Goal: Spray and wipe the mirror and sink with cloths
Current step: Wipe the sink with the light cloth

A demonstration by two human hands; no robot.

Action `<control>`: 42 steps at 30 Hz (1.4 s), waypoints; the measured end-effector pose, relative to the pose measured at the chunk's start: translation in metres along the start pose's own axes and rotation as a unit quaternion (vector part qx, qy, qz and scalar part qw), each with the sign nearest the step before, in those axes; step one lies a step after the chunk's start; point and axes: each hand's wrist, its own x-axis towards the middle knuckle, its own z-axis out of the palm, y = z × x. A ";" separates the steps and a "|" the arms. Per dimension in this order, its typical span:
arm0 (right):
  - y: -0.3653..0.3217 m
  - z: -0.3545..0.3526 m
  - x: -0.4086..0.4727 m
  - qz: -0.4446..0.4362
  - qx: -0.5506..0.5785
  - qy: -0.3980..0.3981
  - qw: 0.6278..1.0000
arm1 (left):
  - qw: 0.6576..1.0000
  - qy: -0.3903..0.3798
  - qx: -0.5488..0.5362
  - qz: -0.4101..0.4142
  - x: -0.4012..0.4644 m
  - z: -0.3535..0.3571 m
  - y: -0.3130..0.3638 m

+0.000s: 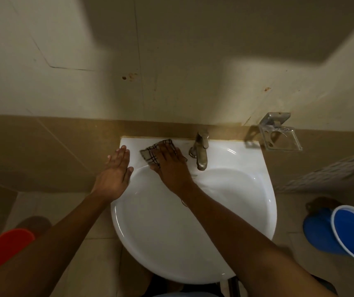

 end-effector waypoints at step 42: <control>-0.112 0.025 -0.002 0.024 0.087 -0.081 0.993 | 0.830 0.050 -0.489 -0.264 -0.048 -0.012 -0.010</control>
